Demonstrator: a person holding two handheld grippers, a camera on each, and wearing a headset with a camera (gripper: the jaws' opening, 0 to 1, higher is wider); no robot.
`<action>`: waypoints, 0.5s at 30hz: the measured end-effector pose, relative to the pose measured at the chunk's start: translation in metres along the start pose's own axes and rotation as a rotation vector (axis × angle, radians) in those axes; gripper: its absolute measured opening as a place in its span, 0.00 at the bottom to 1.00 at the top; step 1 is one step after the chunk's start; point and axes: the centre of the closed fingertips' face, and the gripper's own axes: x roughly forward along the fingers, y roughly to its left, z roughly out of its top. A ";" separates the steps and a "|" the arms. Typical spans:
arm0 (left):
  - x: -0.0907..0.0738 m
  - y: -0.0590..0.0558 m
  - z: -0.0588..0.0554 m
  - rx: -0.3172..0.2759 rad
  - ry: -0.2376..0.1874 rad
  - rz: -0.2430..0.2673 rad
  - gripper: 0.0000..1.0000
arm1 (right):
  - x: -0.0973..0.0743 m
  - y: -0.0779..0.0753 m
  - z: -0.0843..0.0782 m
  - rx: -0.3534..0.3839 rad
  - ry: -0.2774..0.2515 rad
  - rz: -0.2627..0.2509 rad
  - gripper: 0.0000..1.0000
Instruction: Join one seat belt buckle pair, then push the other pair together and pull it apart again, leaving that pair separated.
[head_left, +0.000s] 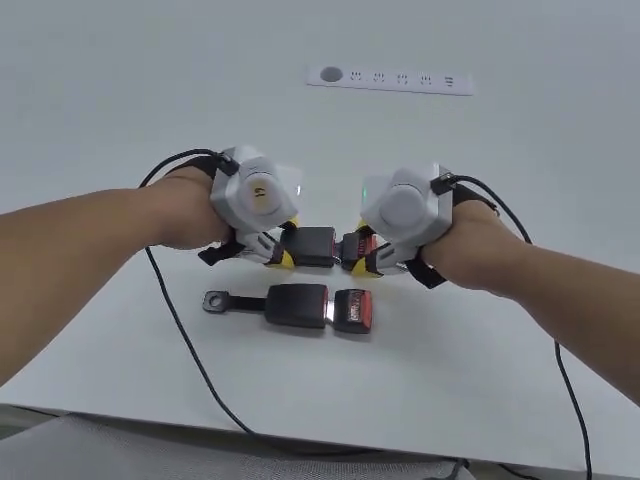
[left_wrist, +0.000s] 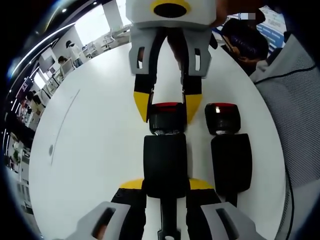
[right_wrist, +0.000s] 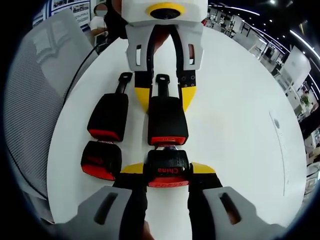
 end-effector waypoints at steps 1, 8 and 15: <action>0.000 -0.001 0.000 -0.001 0.000 -0.002 0.30 | 0.000 0.000 0.000 0.003 0.000 0.001 0.28; -0.002 -0.002 0.002 -0.004 -0.007 0.003 0.30 | 0.000 0.000 0.001 0.004 0.002 -0.001 0.28; -0.001 0.000 0.000 -0.006 0.002 0.003 0.30 | 0.001 -0.001 0.001 -0.002 0.005 -0.009 0.29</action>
